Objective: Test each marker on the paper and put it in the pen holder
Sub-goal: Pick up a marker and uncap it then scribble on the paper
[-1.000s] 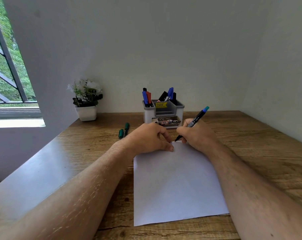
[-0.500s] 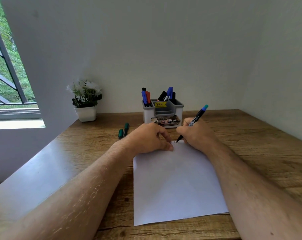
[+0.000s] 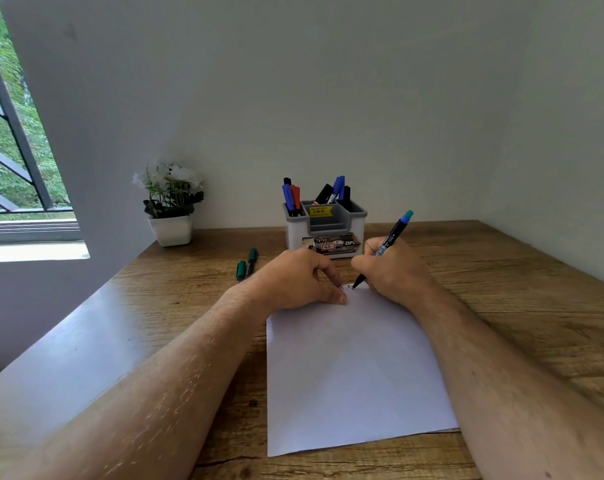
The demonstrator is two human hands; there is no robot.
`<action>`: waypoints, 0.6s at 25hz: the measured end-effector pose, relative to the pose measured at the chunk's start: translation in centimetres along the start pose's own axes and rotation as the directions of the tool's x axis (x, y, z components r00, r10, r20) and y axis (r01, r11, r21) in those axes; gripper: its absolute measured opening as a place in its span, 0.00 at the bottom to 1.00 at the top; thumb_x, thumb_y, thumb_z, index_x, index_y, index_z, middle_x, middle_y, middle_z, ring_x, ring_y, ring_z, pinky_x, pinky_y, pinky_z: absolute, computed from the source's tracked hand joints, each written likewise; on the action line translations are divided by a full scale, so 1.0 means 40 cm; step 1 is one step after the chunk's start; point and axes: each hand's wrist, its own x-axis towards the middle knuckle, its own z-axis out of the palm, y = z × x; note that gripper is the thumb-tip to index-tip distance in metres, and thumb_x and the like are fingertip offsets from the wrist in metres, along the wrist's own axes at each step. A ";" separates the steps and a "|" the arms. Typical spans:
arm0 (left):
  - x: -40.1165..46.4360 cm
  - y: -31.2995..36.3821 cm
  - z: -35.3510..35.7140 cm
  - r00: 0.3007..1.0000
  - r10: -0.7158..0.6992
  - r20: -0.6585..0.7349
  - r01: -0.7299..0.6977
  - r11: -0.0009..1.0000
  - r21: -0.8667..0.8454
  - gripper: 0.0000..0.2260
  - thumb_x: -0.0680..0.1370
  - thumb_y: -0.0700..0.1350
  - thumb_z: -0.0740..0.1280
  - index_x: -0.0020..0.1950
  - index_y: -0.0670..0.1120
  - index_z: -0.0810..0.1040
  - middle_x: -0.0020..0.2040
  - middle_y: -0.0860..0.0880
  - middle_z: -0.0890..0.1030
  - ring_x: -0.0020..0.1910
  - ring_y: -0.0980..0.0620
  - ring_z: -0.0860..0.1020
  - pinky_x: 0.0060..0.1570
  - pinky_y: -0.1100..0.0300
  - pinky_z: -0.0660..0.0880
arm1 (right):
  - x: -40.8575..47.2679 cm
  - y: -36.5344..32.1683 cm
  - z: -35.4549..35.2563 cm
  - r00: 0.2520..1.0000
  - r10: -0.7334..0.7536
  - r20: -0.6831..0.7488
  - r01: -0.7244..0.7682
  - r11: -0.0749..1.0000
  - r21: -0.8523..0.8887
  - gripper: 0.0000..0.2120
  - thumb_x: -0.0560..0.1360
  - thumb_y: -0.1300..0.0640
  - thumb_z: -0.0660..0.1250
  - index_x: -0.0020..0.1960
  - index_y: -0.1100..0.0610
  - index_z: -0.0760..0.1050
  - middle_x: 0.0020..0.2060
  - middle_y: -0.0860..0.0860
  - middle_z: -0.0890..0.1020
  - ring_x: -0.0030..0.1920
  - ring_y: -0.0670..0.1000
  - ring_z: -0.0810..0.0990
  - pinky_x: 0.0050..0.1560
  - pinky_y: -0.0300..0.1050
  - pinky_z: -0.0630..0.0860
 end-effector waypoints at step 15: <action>-0.022 0.009 -0.009 0.977 -0.061 -0.206 0.018 0.979 -0.205 0.16 0.82 0.59 0.60 0.48 0.52 0.83 0.40 0.49 0.78 0.38 0.57 0.75 0.43 0.59 0.73 | -0.002 -0.020 -0.001 0.998 0.008 -0.060 0.000 0.991 0.134 0.07 0.71 0.58 0.67 0.36 0.57 0.73 0.31 0.55 0.78 0.30 0.49 0.72 0.30 0.41 0.67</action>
